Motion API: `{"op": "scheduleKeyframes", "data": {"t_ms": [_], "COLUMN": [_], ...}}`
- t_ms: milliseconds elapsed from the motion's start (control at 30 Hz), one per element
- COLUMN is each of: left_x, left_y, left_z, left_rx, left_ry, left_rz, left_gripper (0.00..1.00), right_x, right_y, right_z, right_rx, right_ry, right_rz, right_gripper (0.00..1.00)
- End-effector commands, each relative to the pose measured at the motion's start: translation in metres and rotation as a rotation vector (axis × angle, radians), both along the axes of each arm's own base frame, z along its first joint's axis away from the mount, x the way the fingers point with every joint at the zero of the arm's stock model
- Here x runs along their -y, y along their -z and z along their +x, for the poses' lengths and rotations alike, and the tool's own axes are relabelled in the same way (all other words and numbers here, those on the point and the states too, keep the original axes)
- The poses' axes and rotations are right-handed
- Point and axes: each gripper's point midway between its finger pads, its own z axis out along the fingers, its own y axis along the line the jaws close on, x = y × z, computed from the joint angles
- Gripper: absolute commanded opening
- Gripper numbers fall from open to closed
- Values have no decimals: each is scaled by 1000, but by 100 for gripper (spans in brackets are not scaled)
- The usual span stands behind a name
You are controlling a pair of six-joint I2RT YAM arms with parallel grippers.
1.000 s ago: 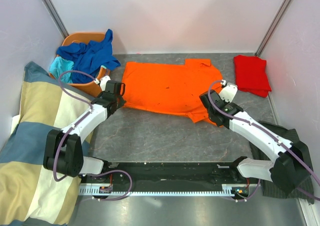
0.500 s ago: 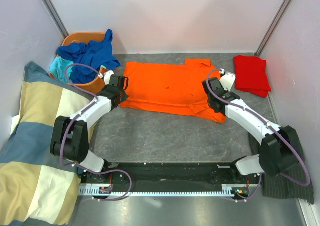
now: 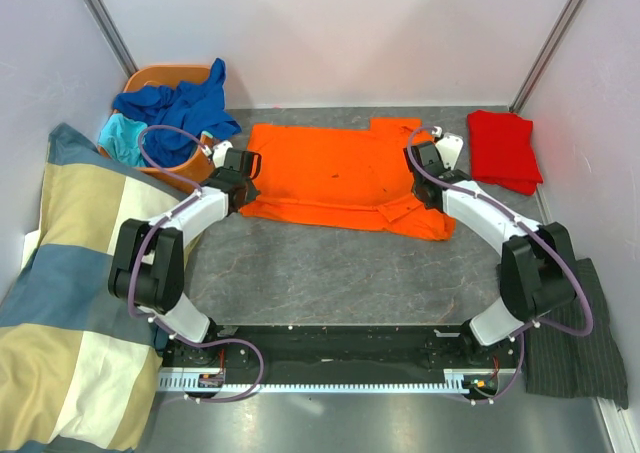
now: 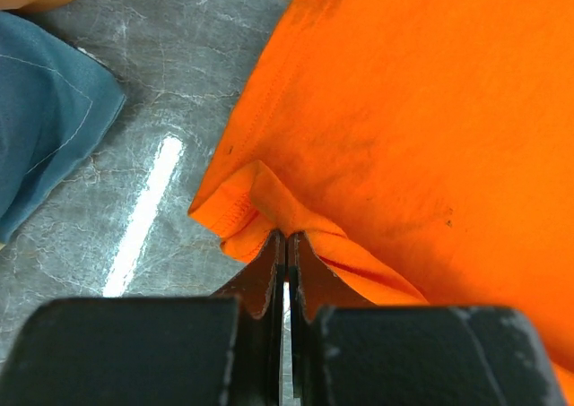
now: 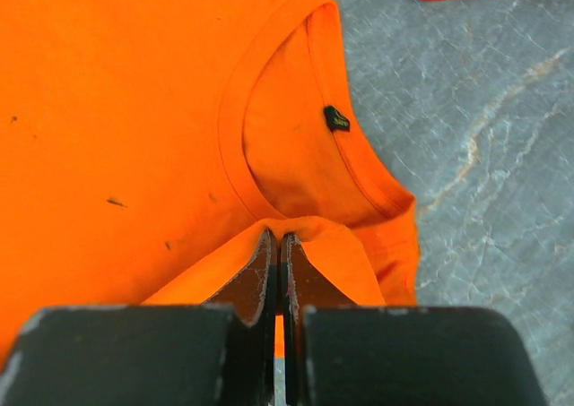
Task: Fold and stack the t-shirts
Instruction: Fold the flattened tshirt in 1/3 of the way
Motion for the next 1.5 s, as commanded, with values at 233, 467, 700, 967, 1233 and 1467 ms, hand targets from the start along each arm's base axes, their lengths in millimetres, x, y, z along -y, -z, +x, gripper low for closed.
{"op": "scheduleKeyframes", "data": {"t_ms": [233, 467, 700, 967, 1233, 1467], "left_x": [-3, 0, -3, -7, -9, -14], "left_y": [-16, -18, -17, -13, -9, -16], "left_z": [29, 42, 47, 54, 60, 75], "left_rx": [58, 63, 60, 50, 43, 51], "left_ry": [1, 10, 8, 7, 2, -3], "left_rz": [50, 57, 67, 79, 83, 103], "left_gripper": [2, 2, 2, 2, 2, 30], "right_x": [-3, -1, -1, 4, 7, 19], "right_y": [-17, -19, -20, -13, -11, -20], "right_z": [42, 58, 72, 79, 90, 108], "right_rx": [61, 67, 70, 57, 55, 81], "right_ry": [0, 15, 21, 35, 49, 73], "right_rz": [30, 34, 35, 28, 29, 28], "right_gripper": [0, 0, 0, 0, 0, 13]}}
